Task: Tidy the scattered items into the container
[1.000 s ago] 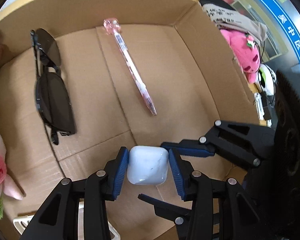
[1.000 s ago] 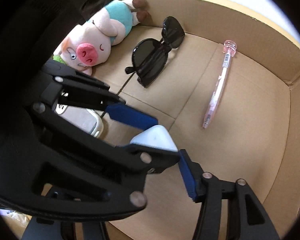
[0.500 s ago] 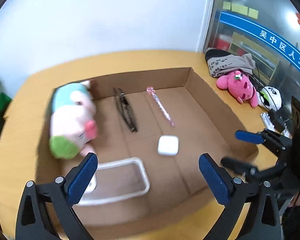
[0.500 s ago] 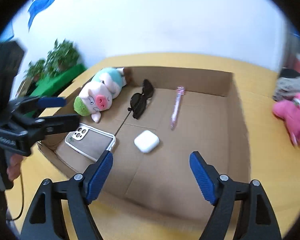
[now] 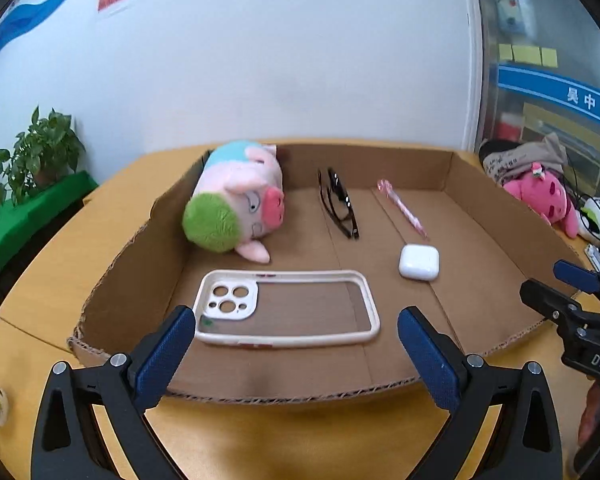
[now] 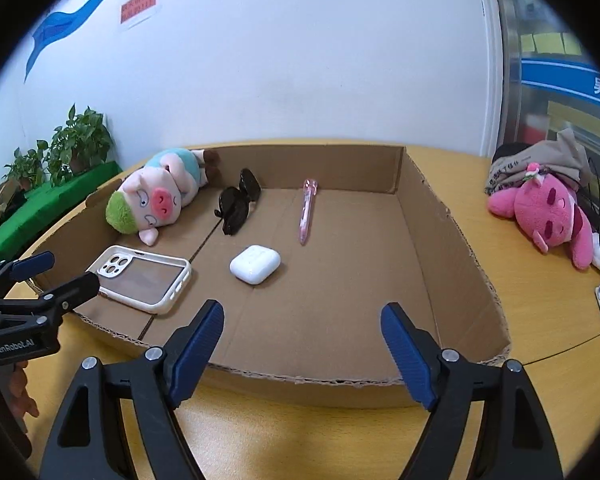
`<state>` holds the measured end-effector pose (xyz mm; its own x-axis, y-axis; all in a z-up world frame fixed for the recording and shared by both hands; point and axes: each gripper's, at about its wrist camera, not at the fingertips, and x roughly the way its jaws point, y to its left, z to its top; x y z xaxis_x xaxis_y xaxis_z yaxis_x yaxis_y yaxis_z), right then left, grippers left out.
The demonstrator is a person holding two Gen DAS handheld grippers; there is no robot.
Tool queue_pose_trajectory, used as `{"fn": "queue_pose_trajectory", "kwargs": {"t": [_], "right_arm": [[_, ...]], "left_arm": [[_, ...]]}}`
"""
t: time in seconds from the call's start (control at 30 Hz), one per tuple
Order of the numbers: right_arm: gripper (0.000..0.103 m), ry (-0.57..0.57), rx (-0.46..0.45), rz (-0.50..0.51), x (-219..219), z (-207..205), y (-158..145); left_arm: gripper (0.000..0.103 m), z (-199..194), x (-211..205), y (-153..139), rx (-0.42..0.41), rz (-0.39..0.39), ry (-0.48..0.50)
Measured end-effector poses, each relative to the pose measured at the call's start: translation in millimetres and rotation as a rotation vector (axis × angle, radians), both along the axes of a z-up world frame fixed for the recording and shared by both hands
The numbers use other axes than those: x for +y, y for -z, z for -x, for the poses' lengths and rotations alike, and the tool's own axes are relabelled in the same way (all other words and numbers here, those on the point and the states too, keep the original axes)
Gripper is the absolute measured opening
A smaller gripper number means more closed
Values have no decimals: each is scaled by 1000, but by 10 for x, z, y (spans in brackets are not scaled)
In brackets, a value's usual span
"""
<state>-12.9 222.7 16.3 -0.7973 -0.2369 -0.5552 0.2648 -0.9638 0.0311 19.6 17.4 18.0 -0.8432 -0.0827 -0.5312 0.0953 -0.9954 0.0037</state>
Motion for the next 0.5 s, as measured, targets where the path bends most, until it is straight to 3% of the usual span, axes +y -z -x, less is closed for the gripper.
{"fn": "queue_pose_trajectory", "kwargs": {"t": [0.17,0.5], "right_arm": [[83,5,88,11,10,-86,52],[85,8,89,9,-5,-81,49]], "left_arm": [[103,15,29,22,68,20,-21],[103,-17,16,9,67,22,-26]]}}
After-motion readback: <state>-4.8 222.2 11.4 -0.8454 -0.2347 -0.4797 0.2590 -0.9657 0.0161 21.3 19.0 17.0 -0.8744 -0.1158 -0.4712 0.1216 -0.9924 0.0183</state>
